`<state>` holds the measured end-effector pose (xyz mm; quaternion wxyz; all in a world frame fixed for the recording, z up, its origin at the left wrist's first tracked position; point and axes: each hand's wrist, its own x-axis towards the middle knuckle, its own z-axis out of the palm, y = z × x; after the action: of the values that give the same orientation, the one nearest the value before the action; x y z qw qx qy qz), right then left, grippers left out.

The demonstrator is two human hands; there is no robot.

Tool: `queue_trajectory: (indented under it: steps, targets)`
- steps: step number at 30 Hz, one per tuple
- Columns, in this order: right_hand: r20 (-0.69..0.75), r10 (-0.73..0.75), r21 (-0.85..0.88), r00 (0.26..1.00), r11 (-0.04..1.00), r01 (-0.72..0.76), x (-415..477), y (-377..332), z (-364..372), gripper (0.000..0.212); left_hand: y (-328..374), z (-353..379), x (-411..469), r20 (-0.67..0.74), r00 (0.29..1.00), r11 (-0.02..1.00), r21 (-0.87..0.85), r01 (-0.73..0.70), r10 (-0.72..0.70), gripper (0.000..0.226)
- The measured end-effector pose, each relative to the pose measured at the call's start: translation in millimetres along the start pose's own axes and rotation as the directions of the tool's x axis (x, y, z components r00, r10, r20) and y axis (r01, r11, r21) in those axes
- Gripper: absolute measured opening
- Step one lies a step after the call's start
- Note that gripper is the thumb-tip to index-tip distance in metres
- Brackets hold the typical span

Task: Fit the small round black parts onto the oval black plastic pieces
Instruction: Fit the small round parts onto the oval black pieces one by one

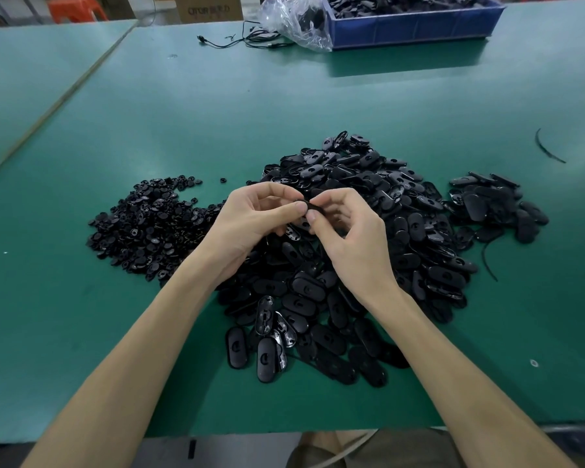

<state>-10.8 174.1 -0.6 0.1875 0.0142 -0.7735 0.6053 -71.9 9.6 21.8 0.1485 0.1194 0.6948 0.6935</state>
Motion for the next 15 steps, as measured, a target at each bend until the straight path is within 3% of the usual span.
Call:
queue_trajectory:
  steps: [6, 15]
  targets:
    - [0.006, 0.008, -0.023, 1.000, 1.000, -0.008, 0.3, 1.3, 0.5, 0.005, -1.4, -1.2, 1.3, -0.045, 0.994, 0.994, 0.040, -0.098, 0.099, 0.013]
    - [-0.004, -0.039, -0.071, 0.999, 0.997, 0.039, -0.1, -0.3, 3.1, 0.002, -3.2, -3.4, 1.7, -0.076, 0.990, 0.993, -0.014, -0.121, 0.120, 0.018]
